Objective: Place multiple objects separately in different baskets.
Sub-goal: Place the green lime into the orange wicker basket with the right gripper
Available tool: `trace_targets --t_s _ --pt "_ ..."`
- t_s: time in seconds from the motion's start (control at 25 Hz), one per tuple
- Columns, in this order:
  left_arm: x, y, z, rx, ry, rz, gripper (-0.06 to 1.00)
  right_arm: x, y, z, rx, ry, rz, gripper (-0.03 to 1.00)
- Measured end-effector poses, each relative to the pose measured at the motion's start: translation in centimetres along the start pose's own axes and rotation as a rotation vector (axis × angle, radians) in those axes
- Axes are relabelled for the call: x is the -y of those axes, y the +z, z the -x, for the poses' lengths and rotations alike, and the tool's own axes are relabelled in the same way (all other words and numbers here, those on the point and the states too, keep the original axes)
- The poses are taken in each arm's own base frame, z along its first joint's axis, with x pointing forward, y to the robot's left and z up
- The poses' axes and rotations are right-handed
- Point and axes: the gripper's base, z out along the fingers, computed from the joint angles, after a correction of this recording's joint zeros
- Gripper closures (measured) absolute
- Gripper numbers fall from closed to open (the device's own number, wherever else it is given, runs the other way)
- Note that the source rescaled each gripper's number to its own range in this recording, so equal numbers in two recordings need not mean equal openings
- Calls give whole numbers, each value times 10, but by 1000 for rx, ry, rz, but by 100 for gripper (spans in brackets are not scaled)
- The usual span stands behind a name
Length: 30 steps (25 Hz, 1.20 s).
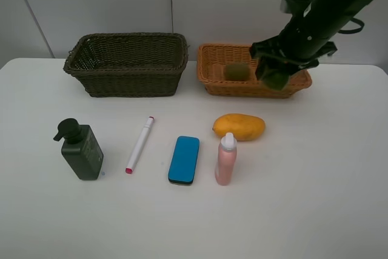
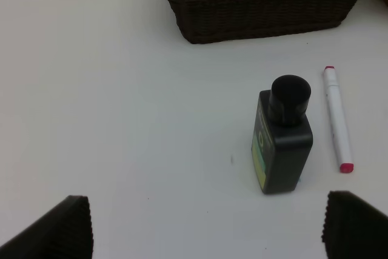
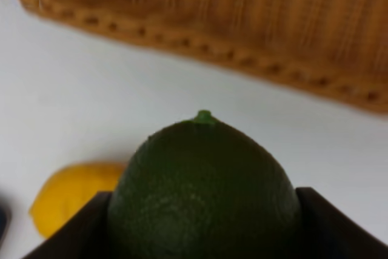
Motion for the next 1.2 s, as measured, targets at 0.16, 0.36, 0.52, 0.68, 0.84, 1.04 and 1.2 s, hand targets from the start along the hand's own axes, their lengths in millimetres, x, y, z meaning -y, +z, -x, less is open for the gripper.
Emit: trace_targets --t_s 0.16,0.36,0.52,0.68,0.84,1.04,1.2 --pt "0 0 0 0 0 0 -6 3 -9 19 123 -44 -35 85" --pt "0 0 0 0 0 0 -6 12 -5 46 203 -43 -59 85" --pt "0 0 0 0 0 0 -6 18 22 61 183 -58 -85 85" --pt "0 0 0 0 0 0 -6 19 50 74 165 -77 -102 85" --pt "0 0 0 0 0 0 -6 19 71 83 157 -79 -103 85" --pt "0 0 0 0 0 0 -6 26 96 83 124 -70 -108 85" --pt "0 0 0 0 0 0 -6 43 105 80 100 -29 -117 85"
